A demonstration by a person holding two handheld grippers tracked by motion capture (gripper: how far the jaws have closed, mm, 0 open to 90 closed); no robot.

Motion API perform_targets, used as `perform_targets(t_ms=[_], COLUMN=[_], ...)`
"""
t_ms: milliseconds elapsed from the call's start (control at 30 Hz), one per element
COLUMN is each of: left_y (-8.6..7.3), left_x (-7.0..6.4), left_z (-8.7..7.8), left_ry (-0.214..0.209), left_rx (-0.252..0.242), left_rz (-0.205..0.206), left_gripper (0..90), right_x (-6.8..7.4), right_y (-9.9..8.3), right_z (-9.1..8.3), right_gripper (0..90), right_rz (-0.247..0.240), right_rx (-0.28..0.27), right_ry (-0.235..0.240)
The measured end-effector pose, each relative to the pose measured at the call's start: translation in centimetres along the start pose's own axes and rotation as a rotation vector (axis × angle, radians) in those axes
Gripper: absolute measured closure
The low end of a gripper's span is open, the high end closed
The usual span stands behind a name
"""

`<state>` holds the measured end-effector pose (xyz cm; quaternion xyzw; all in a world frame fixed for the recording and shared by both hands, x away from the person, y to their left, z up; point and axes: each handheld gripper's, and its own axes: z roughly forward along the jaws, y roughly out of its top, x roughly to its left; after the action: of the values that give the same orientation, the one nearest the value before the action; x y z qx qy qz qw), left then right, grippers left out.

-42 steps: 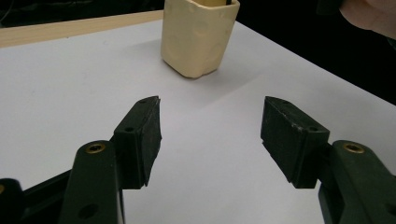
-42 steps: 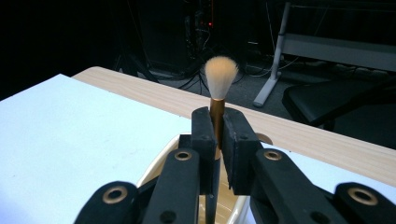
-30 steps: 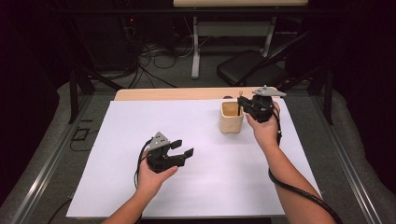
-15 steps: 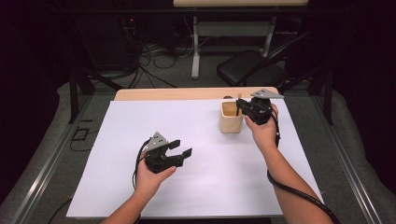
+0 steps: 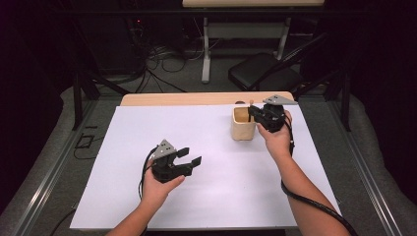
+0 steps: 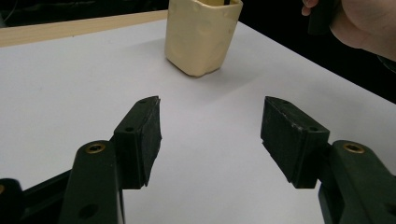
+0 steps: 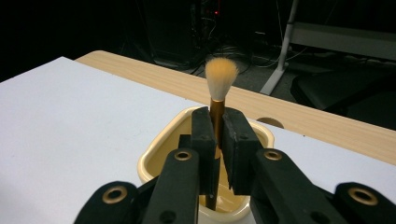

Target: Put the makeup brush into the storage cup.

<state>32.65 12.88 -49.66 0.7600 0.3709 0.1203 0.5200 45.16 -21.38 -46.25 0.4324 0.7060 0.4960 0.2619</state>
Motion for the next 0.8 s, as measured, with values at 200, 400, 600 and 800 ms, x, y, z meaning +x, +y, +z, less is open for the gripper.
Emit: perform_targets(t_ms=[200,400,600,800], left_y=[-0.02,-0.09,-0.14,-0.19], left_x=[-0.04,-0.06,-0.01,0.05], left_z=[0.00,-0.02,-0.03,-0.08], left_ry=[-0.001,-0.001,-0.002,0.000], left_rx=[-0.002,0.000,0.000,-0.002], left_rz=[-0.001,-0.002,-0.003,-0.003], left_gripper=[38.1,38.1,38.1,38.1], right_x=[-0.01,-0.03,0.05,0.14], right_y=[-0.20,-0.34,-0.43,-0.56], right_z=[0.04,0.08,0.12,0.16], right_gripper=[83.4,83.4,83.4,83.2], right_rz=[-0.006,-0.009,-0.008,-0.010], right_rx=[0.007,0.008,0.011,0.017], right_ry=[0.004,0.009,0.009,0.010])
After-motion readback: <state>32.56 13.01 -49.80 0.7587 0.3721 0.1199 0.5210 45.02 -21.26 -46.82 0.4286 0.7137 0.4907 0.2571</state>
